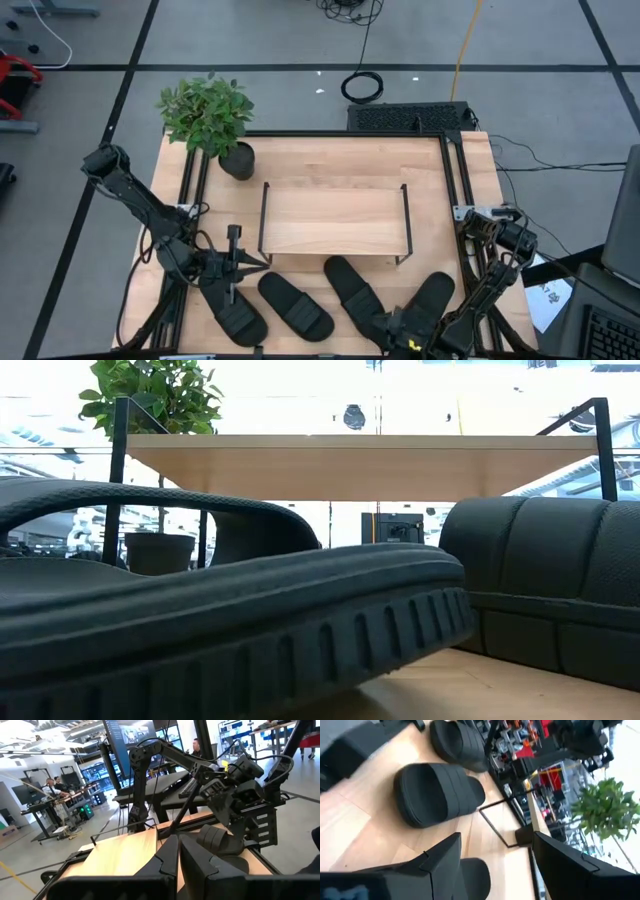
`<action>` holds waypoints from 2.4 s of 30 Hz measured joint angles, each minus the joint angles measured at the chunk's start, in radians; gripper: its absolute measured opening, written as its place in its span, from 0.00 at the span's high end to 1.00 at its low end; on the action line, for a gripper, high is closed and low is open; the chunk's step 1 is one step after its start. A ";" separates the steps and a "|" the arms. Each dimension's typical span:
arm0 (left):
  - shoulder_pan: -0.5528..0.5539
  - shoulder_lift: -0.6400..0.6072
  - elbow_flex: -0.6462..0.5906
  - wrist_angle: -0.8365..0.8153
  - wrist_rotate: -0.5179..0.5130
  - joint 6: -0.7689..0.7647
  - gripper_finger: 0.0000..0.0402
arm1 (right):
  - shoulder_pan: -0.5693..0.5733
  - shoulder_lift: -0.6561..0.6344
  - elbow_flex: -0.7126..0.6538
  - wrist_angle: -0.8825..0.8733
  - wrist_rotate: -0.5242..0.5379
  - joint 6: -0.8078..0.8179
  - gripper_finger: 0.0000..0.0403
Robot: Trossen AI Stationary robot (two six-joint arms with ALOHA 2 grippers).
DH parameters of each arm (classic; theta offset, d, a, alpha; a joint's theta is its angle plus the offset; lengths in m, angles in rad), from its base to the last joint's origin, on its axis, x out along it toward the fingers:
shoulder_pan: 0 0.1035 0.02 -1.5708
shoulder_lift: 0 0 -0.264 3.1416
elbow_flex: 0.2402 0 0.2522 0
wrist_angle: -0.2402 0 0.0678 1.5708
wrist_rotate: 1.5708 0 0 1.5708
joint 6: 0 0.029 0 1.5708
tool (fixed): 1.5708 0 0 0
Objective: Pick and place slides into the shelf
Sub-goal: Put the black slide on the shelf
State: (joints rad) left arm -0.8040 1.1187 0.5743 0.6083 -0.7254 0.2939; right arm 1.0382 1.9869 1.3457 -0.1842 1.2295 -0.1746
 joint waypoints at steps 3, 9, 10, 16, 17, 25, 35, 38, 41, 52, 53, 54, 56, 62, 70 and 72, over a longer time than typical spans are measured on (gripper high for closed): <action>0.000 0.000 0.000 -0.004 0.000 0.000 0.95 | 0.002 -0.001 0.000 -0.052 -0.099 0.079 0.40; 0.000 0.000 0.000 -0.005 0.000 -0.006 0.95 | 0.029 0.000 0.000 -0.203 -0.153 0.228 0.32; 0.000 0.000 0.000 -0.005 0.000 -0.007 0.95 | 0.030 0.000 0.000 -0.215 -0.171 0.243 0.31; 0.000 0.000 0.000 -0.005 0.000 -0.007 0.95 | 0.028 0.000 0.000 -0.277 -0.203 0.259 0.26; 0.000 0.000 0.000 -0.005 0.000 -0.007 0.95 | 0.027 0.000 0.000 -0.278 -0.194 0.253 0.26; 0.000 0.000 0.001 -0.005 0.000 -0.008 0.95 | -0.011 0.000 0.000 -0.277 -0.212 0.249 0.26; 0.000 0.000 0.001 -0.006 0.000 -0.011 0.95 | -0.065 0.000 0.000 -0.297 -0.297 0.411 0.26; 0.000 0.000 0.001 -0.006 0.001 -0.011 0.95 | -0.071 0.000 0.000 -0.317 -0.339 0.448 0.26; 0.000 0.000 0.001 -0.006 0.001 -0.011 0.95 | -0.072 0.000 0.000 -0.341 -0.351 0.451 0.26; 0.000 0.000 0.001 -0.006 0.001 -0.010 0.95 | -0.090 0.050 0.000 -0.369 -0.337 0.396 0.26; 0.000 0.000 0.001 -0.006 0.001 -0.010 0.95 | -0.093 0.062 0.000 -0.366 -0.336 0.395 0.26; 0.000 0.000 0.001 -0.006 0.001 -0.010 0.95 | -0.097 0.071 0.000 -0.365 -0.326 0.392 0.26; 0.000 0.000 0.002 -0.006 0.001 -0.010 0.95 | -0.096 0.086 0.001 -0.364 -0.288 0.394 0.26; 0.000 0.000 0.001 -0.006 0.001 -0.009 0.95 | -0.086 0.093 0.002 -0.349 -0.157 0.359 0.26; 0.000 0.000 0.002 -0.006 0.001 -0.009 0.95 | -0.099 0.093 0.000 -0.339 -0.155 0.367 0.26; 0.000 0.000 0.001 -0.006 0.001 -0.009 0.95 | -0.101 0.094 0.000 -0.333 -0.157 0.368 0.26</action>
State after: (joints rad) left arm -0.8036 1.1183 0.5756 0.6025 -0.7242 0.2850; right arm 0.9375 2.0808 1.3459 -0.5175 1.0723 0.1936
